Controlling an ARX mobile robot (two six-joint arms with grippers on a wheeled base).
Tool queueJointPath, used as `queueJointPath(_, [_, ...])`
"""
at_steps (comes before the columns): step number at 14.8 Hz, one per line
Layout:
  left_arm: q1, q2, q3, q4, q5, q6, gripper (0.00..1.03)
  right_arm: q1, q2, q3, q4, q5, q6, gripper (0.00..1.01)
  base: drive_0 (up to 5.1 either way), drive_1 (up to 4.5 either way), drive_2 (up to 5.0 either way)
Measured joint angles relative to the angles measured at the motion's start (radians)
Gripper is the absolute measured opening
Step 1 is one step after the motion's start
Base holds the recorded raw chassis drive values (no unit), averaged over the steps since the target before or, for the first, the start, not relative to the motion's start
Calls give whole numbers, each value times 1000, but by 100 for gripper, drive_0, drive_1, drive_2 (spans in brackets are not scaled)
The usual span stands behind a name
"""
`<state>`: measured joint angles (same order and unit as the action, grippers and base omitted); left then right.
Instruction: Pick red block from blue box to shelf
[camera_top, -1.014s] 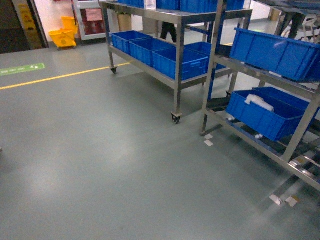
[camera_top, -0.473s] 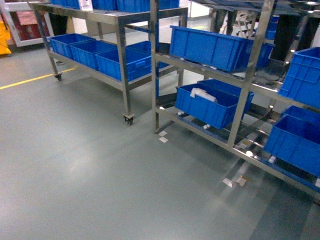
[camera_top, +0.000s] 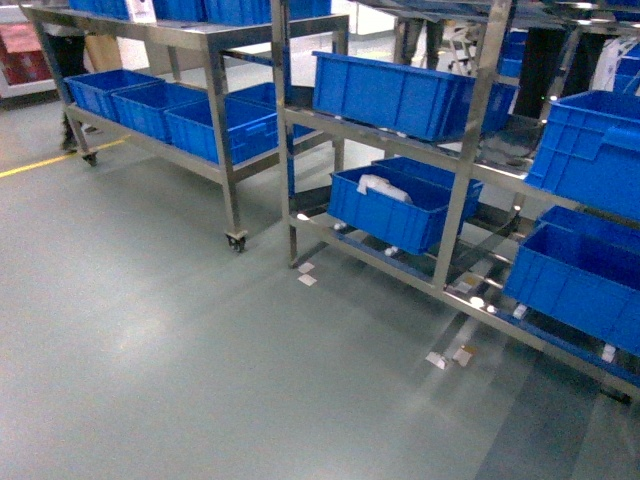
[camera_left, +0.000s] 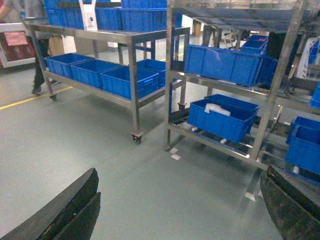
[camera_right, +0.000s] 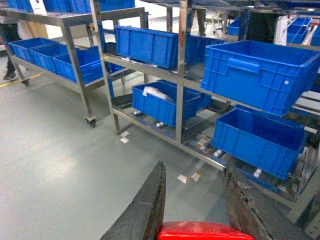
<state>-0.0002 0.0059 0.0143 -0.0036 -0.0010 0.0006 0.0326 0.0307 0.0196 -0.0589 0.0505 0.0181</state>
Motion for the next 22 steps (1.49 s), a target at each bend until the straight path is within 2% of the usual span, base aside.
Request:
queueJointPath(7, [0, 0, 0, -2, 0, 0, 98, 0, 0, 0, 0, 0, 0, 28, -161, -161, -161])
queueJointPath(22, [0, 0, 0, 0, 0, 0, 98, 0, 0, 1, -1, 1, 0, 28, -172, 247, -592])
